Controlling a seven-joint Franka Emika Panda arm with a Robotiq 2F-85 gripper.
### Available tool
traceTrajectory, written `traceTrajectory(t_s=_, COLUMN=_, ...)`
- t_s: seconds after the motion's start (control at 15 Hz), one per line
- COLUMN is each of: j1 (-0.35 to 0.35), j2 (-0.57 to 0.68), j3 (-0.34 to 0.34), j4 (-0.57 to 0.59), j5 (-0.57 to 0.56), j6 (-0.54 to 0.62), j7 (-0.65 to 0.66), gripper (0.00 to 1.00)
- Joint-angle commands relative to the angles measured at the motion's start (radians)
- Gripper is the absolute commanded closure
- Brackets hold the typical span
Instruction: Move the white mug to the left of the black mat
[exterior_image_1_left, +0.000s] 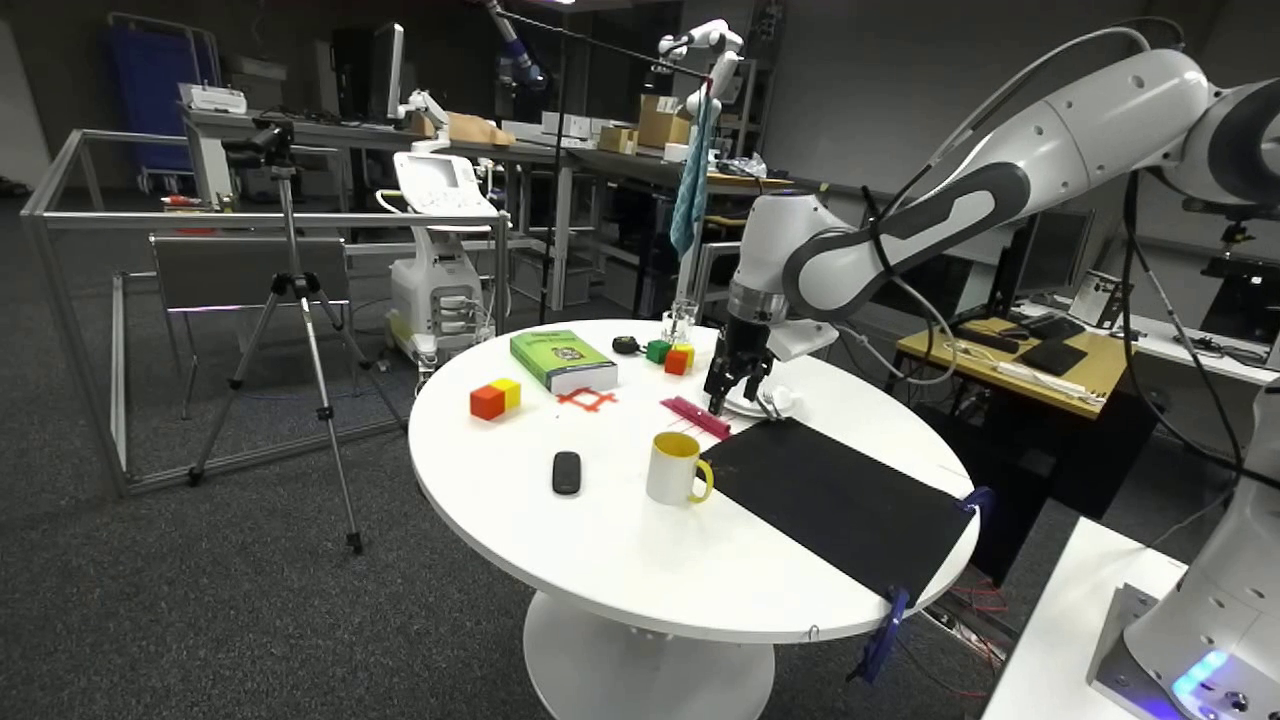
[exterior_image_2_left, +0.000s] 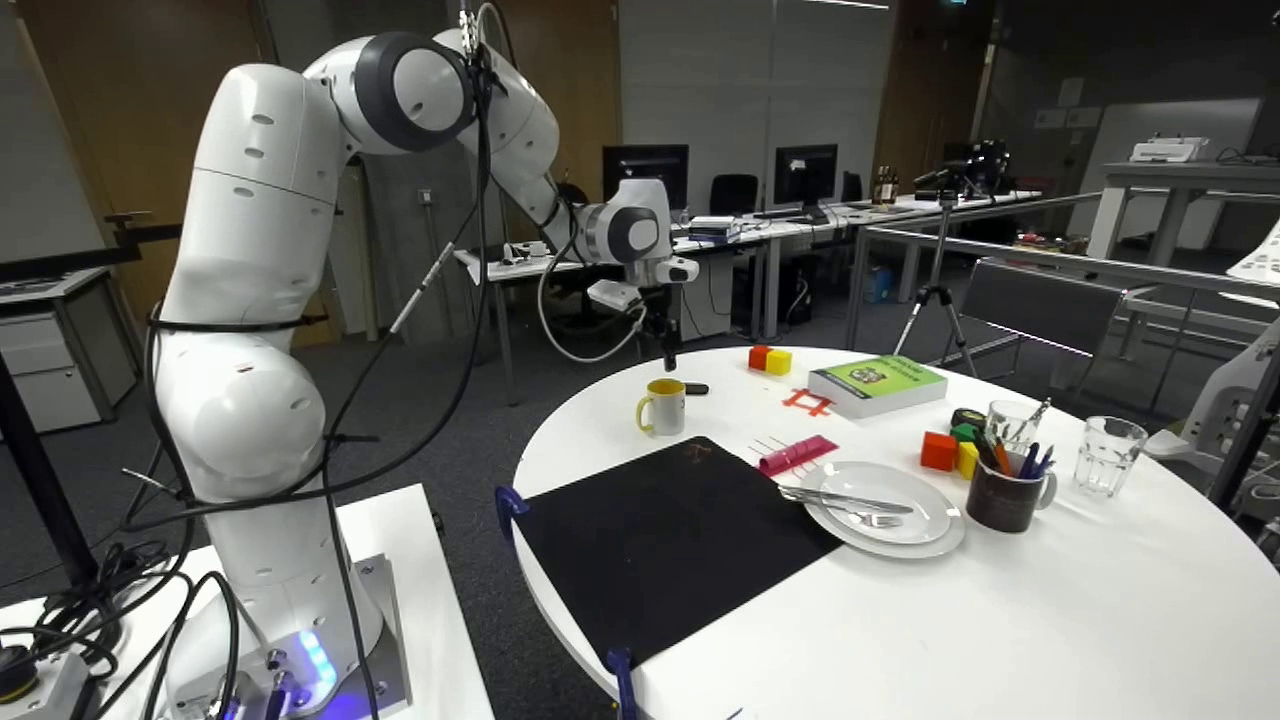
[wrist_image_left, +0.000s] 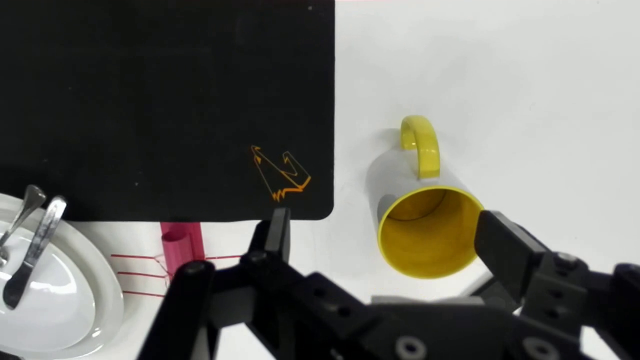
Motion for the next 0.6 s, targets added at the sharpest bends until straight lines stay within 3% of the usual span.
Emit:
traceTrajectory(t_s=0.0, j1=-0.061, j2=-0.116, j3=0.034, j4=-0.074, j5=0.041, j6=-0.020, j7=-0.046, gripper=0.00)
traceTrajectory(t_s=0.53, j1=-0.151, j2=-0.318, j3=0.050, j4=-0.323, j5=0.135, j6=0.067, j7=-0.167, gripper=0.00)
